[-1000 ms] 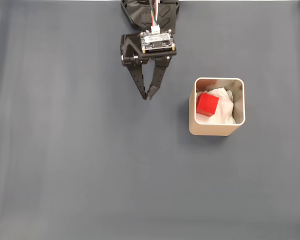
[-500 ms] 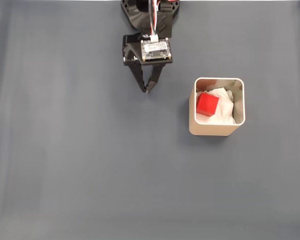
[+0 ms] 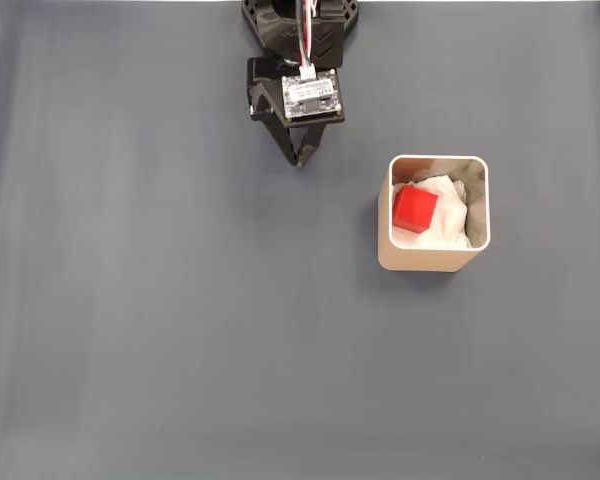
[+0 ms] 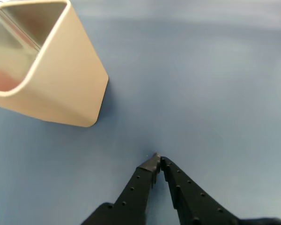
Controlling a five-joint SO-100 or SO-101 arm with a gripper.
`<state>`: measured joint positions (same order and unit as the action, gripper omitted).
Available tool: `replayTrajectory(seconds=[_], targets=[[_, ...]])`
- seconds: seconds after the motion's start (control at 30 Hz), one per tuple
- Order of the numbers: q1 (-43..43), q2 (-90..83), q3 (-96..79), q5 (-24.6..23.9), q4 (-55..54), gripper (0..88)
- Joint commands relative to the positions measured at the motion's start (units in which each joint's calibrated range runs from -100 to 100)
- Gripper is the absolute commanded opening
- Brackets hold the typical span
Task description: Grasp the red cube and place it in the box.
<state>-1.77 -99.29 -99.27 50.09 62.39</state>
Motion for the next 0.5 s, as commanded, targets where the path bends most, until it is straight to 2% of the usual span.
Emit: replayTrajectory(seconds=[0.0, 0.27, 0.47], targets=[[-0.5, -0.6, -0.5, 0.2, 5.2, 0.2], [-0.5, -0.6, -0.5, -3.0, 11.3, 0.8], [-0.5, -0.6, -0.5, -2.7, 14.1, 0.8]])
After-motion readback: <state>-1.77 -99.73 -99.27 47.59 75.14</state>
